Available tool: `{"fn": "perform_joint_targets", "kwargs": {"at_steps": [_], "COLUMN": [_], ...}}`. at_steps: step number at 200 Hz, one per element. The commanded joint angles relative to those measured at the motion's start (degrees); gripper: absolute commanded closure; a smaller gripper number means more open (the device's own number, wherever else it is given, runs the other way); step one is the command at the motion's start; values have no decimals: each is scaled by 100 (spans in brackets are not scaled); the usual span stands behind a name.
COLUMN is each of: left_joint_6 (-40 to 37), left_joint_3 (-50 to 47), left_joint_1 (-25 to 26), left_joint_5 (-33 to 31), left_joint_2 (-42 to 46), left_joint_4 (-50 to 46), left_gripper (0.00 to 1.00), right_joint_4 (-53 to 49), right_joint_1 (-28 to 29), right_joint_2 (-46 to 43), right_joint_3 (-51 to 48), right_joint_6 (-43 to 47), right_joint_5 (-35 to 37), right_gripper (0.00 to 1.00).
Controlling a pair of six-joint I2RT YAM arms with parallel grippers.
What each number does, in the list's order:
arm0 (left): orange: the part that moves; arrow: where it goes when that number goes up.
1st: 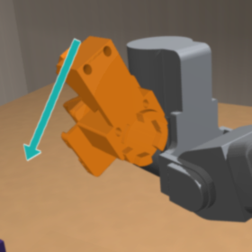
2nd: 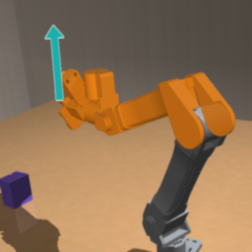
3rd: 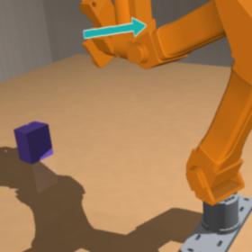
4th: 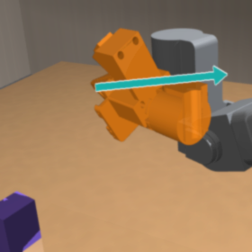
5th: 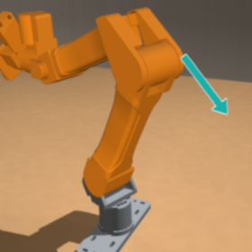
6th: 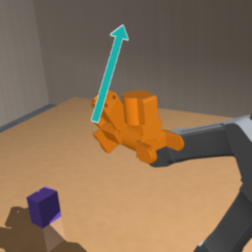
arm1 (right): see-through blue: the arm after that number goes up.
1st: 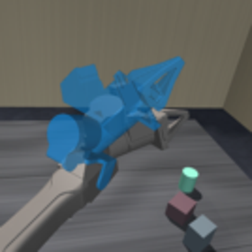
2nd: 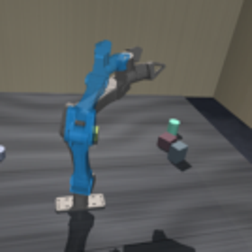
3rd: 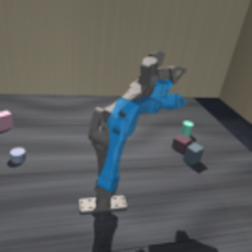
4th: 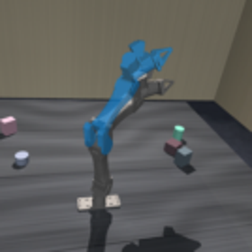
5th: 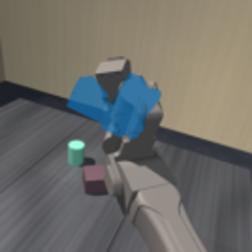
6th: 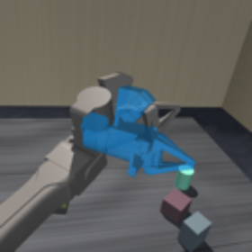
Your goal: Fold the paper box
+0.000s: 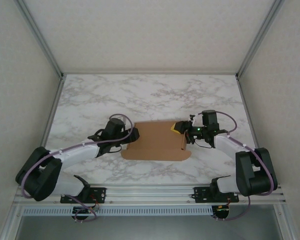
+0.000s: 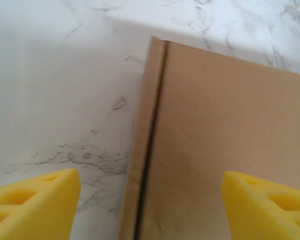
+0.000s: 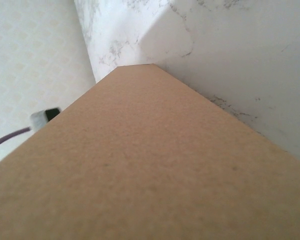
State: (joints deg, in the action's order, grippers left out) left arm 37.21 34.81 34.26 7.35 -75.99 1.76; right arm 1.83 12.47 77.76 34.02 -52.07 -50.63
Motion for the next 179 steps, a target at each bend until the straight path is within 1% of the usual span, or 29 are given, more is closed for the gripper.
{"fn": "perform_joint_targets", "kwargs": {"at_steps": [1,21,44,62,102,145,179], "left_joint_6": [-1026,-1869,-2886,-3295,-3633,-3923,-3870], "left_joint_3": [606,1018,1248,1283,1371,1335,1435], "left_joint_1": [473,1126,2068,2456,2854,2871,2876], "left_joint_5": [-1325,-1690,-2040,-2333,-2678,-2946,-2794], "left_joint_2": [114,26,-122,-202,-165,-547,-767], "left_joint_4": [-1454,-1791,-1962,-1969,-1572,-1215,-1090], "left_gripper": [24,24,23,22,21,21,21], "right_joint_4": [-815,-911,-978,-994,-891,-827,-710], "right_joint_1": [-57,-54,-61,-64,-66,-64,-65], "right_joint_2": [-17,38,64,77,18,-155,-264], "right_joint_3": [213,279,352,377,393,395,295], "right_joint_6": [23,-38,-57,-92,-327,-557,-690], "right_joint_5": [418,333,277,248,181,147,118], "right_gripper": [55,55,56,56,57,57,58]}}
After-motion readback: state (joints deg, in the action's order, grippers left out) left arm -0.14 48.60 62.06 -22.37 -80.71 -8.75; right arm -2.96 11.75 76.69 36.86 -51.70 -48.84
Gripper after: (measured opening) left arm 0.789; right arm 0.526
